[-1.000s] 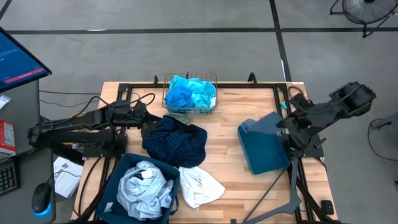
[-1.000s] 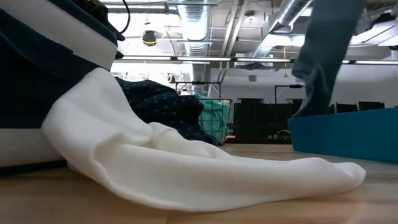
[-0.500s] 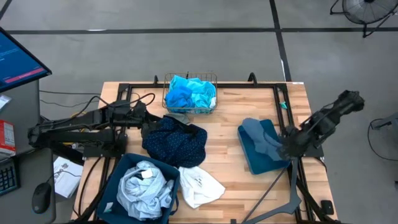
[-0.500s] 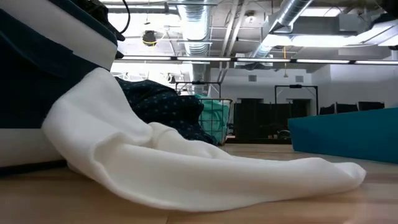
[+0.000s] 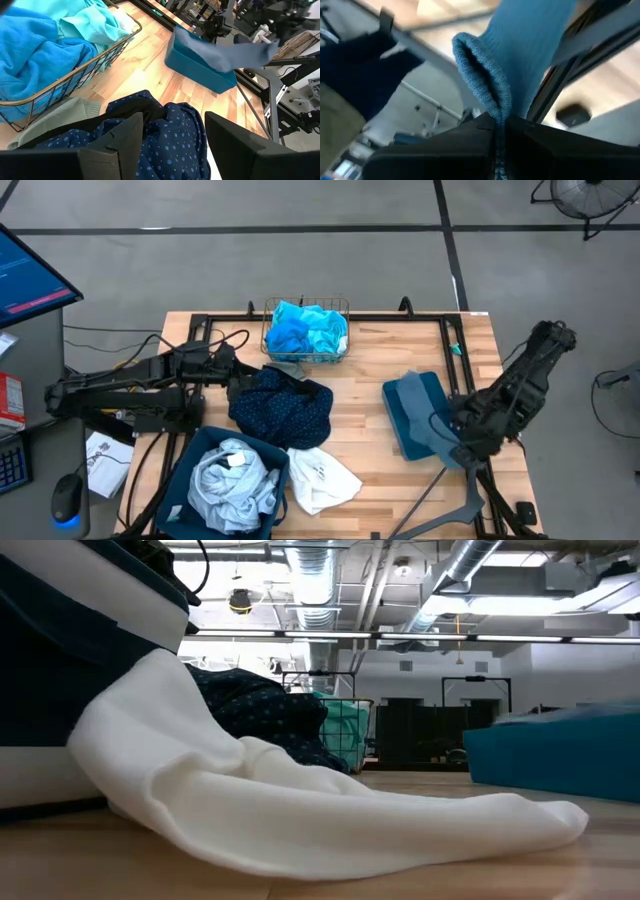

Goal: Pick & Place Cloths
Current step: Put the gray sock into the blue bin

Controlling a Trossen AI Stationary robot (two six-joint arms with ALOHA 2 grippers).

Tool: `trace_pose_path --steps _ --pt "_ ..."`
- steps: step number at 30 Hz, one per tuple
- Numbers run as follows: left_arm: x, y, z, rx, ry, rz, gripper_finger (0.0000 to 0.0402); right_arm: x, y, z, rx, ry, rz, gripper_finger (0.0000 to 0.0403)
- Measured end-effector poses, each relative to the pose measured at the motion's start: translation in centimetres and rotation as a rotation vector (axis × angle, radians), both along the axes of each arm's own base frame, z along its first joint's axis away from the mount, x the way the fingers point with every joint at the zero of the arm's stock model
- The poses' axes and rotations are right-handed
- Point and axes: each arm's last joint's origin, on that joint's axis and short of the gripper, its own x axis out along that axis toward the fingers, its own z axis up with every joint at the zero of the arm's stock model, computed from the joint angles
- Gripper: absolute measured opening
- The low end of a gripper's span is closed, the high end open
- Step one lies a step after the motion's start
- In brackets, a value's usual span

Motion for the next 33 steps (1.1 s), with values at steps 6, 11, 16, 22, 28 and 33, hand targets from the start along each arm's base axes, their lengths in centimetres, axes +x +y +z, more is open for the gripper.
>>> trace_pose_path --steps 6,11,16,22,28,33 --pt "0.0 0.0 0.0 0.006 0.001 -0.002 0.0195 -1.2 1.3 0.8 -0.024 0.068 -0.020 0.0000" --pt "0.0 0.0 0.0 0.022 0.004 -0.005 0.0195 -1.5 0.5 0.4 -0.139 0.096 -0.063 0.0000" --pt "0.0 0.0 0.0 0.022 0.004 -0.003 0.0195 -0.8 -1.0 0.3 -0.236 0.019 -0.124 0.0000" --pt "0.0 0.0 0.0 0.021 0.003 0.001 0.0195 0.3 -4.0 0.3 -0.437 -0.098 -0.166 0.0000" --pt "0.0 0.0 0.0 0.021 0.002 0.002 0.0195 1.9 -6.8 0.2 -0.694 -0.210 -0.140 0.0000" --pt "0.0 0.1 0.0 0.034 0.006 0.035 0.0195 4.0 -8.7 -0.3 -0.881 -0.165 -0.057 0.0000"
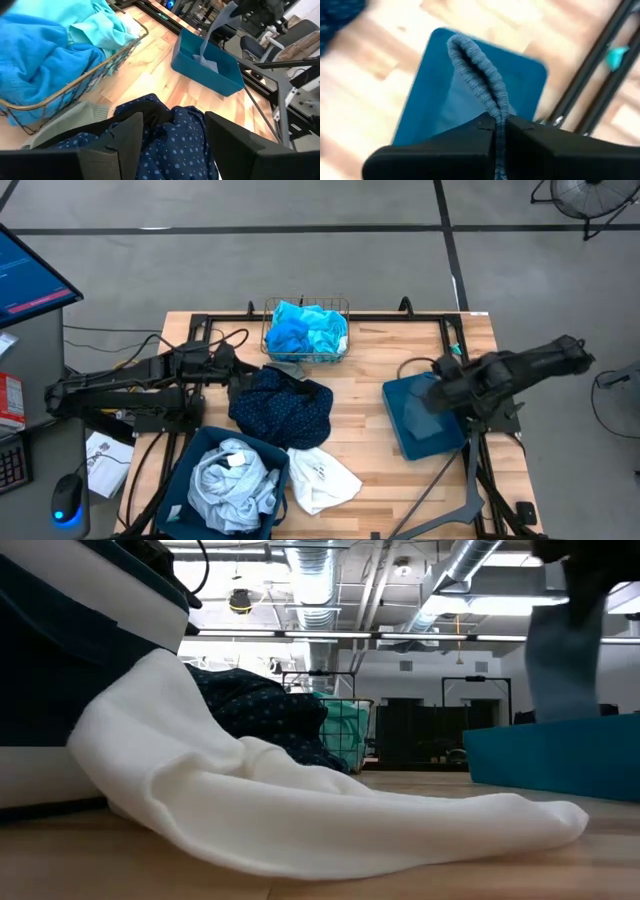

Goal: Pick & Place Cloths
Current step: Put the gray sock into the blue bin

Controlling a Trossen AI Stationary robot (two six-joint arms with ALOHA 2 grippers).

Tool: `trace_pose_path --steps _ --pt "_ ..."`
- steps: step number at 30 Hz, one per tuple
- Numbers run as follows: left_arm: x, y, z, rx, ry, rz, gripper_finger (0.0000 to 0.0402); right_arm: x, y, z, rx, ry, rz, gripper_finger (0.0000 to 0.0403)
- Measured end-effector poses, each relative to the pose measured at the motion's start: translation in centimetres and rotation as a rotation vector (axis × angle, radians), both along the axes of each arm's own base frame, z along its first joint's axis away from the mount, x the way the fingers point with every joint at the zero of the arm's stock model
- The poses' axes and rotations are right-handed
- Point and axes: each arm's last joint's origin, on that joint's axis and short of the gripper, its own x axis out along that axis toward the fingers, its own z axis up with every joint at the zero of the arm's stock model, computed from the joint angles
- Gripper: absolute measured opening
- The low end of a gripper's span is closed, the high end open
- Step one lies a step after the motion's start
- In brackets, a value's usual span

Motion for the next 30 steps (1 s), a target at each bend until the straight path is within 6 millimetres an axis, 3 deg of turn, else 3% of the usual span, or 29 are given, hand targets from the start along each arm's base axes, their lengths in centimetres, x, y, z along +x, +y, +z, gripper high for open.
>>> trace_pose_path --steps 4,10,23,30 --pt "0.0 0.0 0.0 0.000 0.001 0.000 0.0195 1.3 -0.8 -0.6 -0.072 0.085 0.038 0.0000" --pt "0.0 0.0 0.0 0.000 0.001 0.000 0.0195 2.6 -0.1 -1.9 -0.073 0.170 0.097 0.0000" --pt "0.0 0.0 0.0 0.007 0.003 -0.004 0.0195 2.5 1.3 -10.8 0.197 0.164 0.164 0.0000" --pt "0.0 0.0 0.0 0.007 0.003 -0.004 0.0195 2.2 1.8 -12.7 0.276 0.158 0.203 0.0015"
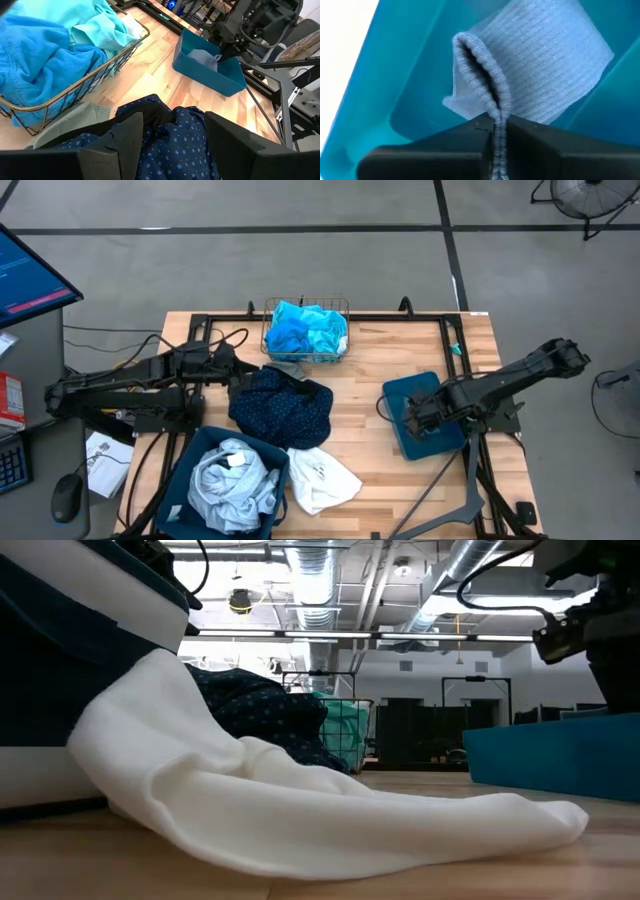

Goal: Pick & Place Cloths
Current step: Put the gray sock into the blue bin, then put the blue patterned shirt into the blue laundry organizer

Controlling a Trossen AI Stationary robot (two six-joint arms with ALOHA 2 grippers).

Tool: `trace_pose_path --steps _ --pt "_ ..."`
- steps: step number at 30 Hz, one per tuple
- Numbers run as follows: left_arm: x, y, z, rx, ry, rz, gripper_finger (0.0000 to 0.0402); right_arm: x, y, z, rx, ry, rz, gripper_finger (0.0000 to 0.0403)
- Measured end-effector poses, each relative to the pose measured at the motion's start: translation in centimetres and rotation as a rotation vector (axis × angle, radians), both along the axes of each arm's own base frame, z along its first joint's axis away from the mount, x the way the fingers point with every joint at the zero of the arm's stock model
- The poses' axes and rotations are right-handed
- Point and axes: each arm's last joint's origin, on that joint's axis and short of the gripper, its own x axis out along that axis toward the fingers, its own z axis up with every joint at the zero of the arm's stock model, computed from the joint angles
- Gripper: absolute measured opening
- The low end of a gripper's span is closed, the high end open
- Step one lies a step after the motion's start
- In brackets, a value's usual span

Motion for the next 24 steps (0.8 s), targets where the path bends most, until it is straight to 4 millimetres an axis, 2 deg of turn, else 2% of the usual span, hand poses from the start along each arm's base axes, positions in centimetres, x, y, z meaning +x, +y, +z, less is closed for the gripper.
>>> trace_pose_path --steps 8,12,16,20,24 --pt "0.0 0.0 0.0 0.000 0.000 -0.012 0.0195 0.0 0.2 0.0 0.059 0.019 0.041 0.0090" --pt "0.0 -0.1 0.0 0.011 0.001 -0.055 0.0202 -0.1 0.4 0.0 0.141 0.044 0.047 0.0158" --pt "0.1 -0.2 0.0 0.030 0.001 -0.102 0.0228 0.0 0.7 0.3 0.248 0.022 0.075 0.0239" --pt "0.3 -0.4 -0.1 0.060 0.007 -0.171 0.0258 0.2 0.9 1.3 0.291 -0.061 0.066 0.0300" --pt "1.4 -0.8 -0.7 0.108 0.056 -0.245 0.0276 0.5 0.8 3.1 0.287 -0.148 0.061 0.0333"
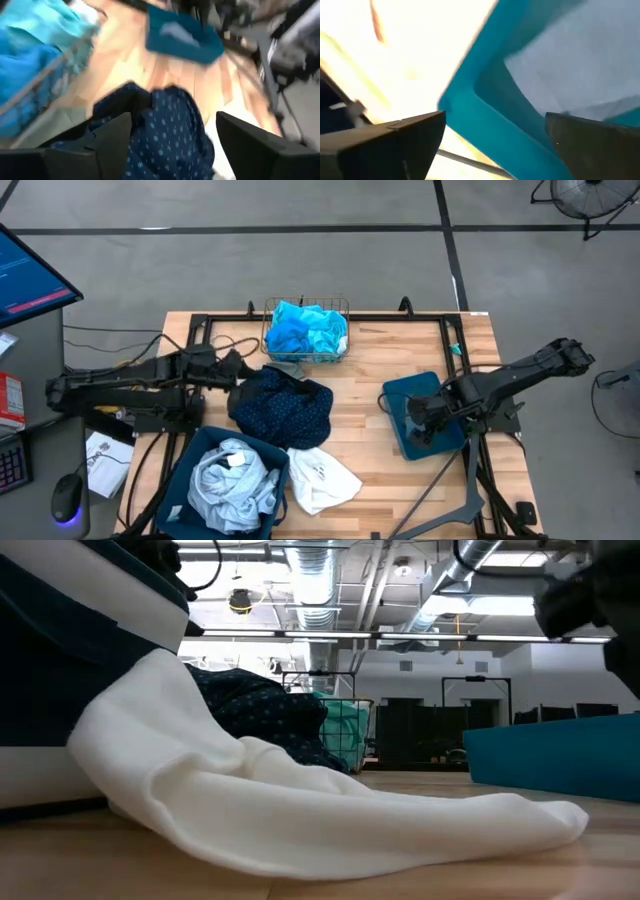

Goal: Pick & Place Cloths
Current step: Put the blue patterned shirt into the blue laundry organizer

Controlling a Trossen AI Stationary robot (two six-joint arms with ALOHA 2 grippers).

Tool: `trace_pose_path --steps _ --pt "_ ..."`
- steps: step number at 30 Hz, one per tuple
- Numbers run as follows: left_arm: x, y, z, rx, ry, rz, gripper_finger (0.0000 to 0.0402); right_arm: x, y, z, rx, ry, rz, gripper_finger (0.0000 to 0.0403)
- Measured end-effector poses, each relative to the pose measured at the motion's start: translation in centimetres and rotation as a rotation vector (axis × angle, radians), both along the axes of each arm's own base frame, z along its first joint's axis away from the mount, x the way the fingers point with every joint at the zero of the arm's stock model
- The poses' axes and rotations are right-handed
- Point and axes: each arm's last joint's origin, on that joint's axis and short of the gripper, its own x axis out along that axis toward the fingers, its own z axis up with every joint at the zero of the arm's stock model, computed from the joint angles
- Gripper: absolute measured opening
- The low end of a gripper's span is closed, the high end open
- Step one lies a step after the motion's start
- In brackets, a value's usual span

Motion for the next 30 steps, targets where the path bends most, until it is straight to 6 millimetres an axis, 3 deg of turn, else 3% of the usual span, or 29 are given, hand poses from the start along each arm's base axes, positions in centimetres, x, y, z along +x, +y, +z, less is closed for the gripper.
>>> trace_pose_path --steps 9,15,22,26,30 --pt "4.4 -1.2 -4.2 0.156 0.238 -0.120 0.0278 0.5 -0.7 3.5 -0.110 -0.208 -0.077 0.0342" --pt "6.9 -1.3 -6.5 0.177 0.279 -0.148 0.0278 0.4 -0.8 3.9 -0.125 -0.247 -0.091 0.0338" --pt "7.9 -1.0 -9.8 0.221 0.442 -0.149 0.0275 0.6 -0.8 3.9 -0.123 -0.260 -0.096 0.0336" --pt "8.1 -1.0 -10.8 0.177 0.491 -0.092 0.0222 0.8 -0.7 4.0 -0.123 -0.285 -0.102 0.0333" --pt "8.1 -1.0 -10.2 0.155 0.473 -0.067 0.0088 1.1 -0.8 4.2 -0.160 -0.330 -0.127 0.0333"
